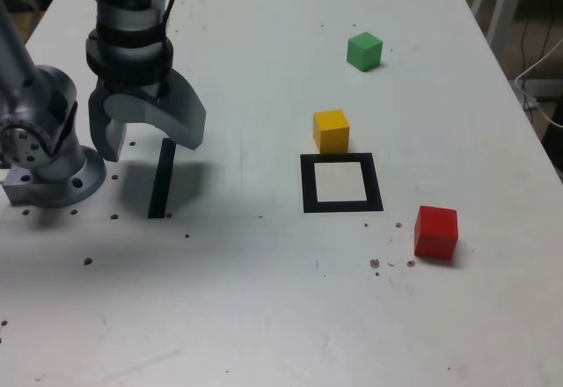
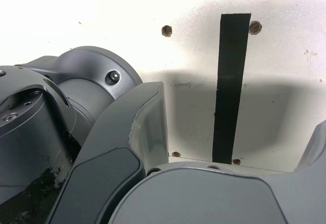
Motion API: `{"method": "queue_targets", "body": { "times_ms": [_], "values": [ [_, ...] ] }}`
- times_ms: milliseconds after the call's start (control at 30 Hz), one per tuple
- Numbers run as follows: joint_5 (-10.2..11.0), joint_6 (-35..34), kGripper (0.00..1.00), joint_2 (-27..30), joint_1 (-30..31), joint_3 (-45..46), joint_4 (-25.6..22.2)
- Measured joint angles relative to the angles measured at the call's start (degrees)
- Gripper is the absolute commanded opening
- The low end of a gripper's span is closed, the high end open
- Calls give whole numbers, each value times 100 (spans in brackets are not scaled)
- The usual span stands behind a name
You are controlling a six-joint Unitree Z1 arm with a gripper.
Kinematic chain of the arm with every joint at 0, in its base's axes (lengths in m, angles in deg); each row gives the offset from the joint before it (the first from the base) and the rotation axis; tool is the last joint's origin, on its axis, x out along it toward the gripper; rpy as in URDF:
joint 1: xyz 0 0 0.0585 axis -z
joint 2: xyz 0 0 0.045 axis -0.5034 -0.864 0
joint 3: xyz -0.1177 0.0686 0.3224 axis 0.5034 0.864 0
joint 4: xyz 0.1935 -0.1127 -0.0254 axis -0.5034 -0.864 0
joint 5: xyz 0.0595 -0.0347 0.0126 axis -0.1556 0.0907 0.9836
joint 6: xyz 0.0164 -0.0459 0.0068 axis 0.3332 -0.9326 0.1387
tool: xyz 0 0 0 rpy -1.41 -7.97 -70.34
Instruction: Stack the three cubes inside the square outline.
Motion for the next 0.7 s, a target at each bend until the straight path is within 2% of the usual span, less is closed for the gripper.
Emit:
{"method": "queue_targets", "body": {
  "times_ms": [433,700],
  "values": [
    [0,-61,99,-3,0,-43,-36],
    [15,-92,99,-156,203,-426,-203]
  ]
}}
